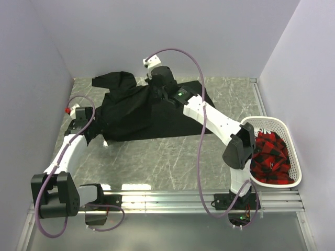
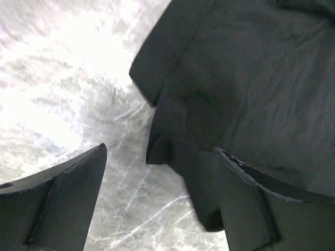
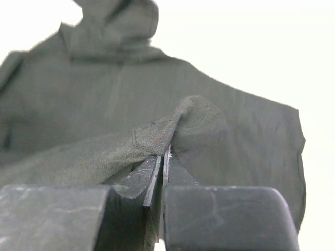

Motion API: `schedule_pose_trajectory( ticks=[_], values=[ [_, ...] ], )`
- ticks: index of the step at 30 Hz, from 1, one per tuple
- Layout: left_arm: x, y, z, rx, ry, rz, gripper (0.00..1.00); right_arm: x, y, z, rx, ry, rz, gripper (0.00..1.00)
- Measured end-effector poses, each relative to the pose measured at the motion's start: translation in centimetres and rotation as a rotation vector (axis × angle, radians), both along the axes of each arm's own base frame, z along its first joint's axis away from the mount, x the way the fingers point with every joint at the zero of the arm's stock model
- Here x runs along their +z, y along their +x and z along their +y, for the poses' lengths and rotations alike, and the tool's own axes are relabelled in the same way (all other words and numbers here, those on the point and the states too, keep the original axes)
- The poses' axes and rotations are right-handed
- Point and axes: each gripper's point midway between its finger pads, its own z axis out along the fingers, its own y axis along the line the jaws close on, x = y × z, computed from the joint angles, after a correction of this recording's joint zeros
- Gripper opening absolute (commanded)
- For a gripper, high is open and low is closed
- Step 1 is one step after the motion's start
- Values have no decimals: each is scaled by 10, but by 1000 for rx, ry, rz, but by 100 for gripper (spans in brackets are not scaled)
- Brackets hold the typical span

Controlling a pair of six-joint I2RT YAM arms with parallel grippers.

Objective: Fold and stack the long sleeve shirts
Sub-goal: Fold the shirt

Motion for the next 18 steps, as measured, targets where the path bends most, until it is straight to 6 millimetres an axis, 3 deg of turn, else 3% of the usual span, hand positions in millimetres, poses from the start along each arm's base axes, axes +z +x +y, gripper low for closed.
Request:
schedule_pose_trajectory(
  ticks=[10,14,18],
  values=[
    [-31,-25,-13,-27,-63,86,83,27,52,40,-26,119,-179,4],
    [-36,-28,-15,-32,-70,103,78,31,60,52,-12,144,-210,5],
    [-51,-29,-17,-37,-85,158,70,21,61,57,8,146,-204,5]
  ],
)
